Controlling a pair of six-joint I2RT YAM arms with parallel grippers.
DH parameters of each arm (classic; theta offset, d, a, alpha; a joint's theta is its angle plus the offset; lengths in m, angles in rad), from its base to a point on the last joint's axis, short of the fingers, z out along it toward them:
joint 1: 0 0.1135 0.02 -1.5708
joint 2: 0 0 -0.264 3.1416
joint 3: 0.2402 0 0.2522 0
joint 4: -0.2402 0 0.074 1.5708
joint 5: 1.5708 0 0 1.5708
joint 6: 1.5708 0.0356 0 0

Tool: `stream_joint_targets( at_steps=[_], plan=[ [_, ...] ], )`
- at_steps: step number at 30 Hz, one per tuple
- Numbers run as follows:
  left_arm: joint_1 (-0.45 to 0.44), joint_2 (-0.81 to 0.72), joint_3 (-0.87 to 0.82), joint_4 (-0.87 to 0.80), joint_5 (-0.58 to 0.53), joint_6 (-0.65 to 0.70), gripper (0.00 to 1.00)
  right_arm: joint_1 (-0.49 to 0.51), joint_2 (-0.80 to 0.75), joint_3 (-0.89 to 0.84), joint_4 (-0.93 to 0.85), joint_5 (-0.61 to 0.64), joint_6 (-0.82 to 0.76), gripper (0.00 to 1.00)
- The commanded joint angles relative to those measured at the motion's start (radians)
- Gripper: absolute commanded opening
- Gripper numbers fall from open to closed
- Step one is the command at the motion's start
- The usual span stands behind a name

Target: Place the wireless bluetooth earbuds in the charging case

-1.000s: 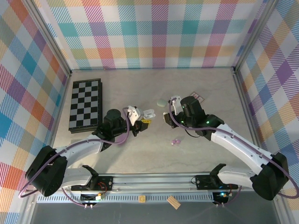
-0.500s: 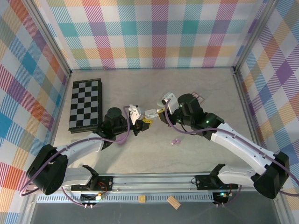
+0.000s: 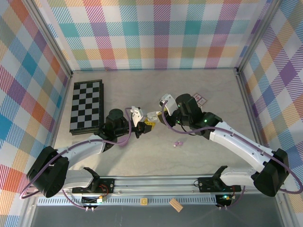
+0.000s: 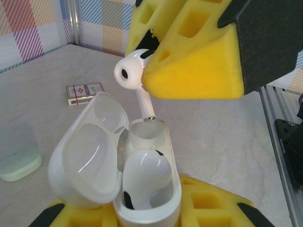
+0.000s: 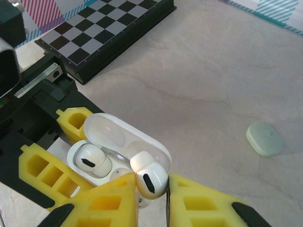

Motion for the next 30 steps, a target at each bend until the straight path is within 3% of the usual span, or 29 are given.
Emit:
stream_joint_targets(
  at_steps=[1,30],
  plan=[
    [-0.004,-0.028,0.034,0.012,0.025,-0.009,0.02,0.006,0.004,0.036,-0.017,-0.032,-0.041,0.2],
    [-0.004,-0.06,0.037,-0.013,0.025,0.001,0.02,0.014,0.036,0.091,-0.145,-0.077,-0.217,0.19]
  ],
)
